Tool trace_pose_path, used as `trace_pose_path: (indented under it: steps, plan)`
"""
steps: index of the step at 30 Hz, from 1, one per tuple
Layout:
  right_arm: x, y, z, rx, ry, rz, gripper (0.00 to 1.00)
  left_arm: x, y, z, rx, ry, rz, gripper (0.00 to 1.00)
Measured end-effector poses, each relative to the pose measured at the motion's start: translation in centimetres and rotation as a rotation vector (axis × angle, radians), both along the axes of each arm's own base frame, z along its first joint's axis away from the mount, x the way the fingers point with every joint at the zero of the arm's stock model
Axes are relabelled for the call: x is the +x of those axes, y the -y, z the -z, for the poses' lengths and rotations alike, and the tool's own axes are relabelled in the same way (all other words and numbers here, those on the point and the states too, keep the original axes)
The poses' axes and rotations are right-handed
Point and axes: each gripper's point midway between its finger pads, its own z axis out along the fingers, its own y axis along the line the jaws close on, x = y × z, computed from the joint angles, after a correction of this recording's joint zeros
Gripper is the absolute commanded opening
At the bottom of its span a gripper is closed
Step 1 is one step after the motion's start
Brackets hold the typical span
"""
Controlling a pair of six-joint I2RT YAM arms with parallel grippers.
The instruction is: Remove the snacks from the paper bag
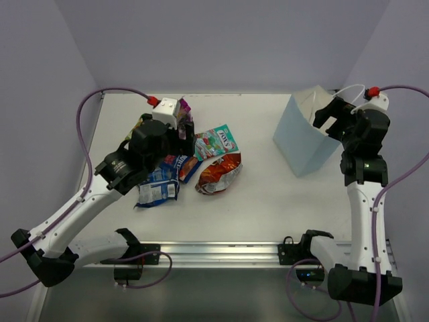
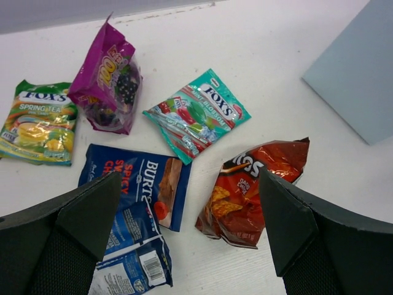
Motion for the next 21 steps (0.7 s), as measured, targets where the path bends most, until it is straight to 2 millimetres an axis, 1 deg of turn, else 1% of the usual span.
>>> trace_pose_path:
  steps: [3,6,7,10,13,15,17,18,19,21]
  plan:
    - [-1.0,0.3,-1.0,-0.030,0.015,0.015,0.99,-0.1,-1.1,-0.9,0.014,0.017,-0.035,1.00]
    - [-2.6,0.4,-3.3,-0.060,0.077,0.028,0.99,-0.2,-2.2,-2.3,0.025,0.043,-0.074,1.00]
    - [-3.5,0.4,-4.5,-0.074,0.114,0.034,0.99,-0.3,-2.7,-2.9,0.027,0.055,-0.091,1.00]
    - [-6.8,0.4,-8.7,-0.109,0.243,0.061,0.99,-0.8,-4.3,-5.2,0.024,0.098,-0.133,1.00]
    - [-10.4,-0.1,-12.5,-0.140,0.374,0.070,0.99,-1.8,-6.5,-8.6,0.004,0.166,-0.180,1.00]
    - [-13.0,-0.8,-14.8,-0.155,0.461,0.057,0.99,-2.8,-8.1,-11.2,-0.023,0.216,-0.212,1.00]
    - [-15.3,-1.5,-16.4,-0.169,0.531,0.034,0.99,-4.1,-10.1,-13.5,-0.051,0.265,-0.245,1.00]
    - [-16.1,-1.8,-16.8,-0.172,0.554,0.023,0.99,-4.8,-11.0,-14.6,-0.070,0.288,-0.263,1.00]
    - [-17.2,-2.1,-17.3,-0.180,0.583,0.011,0.99,-5.7,-12.1,-15.5,-0.088,0.309,-0.280,1.00]
    - [-19.3,-2.6,-18.0,-0.190,0.635,-0.009,0.99,-7.2,-14.0,-16.5,-0.114,0.340,-0.308,1.00]
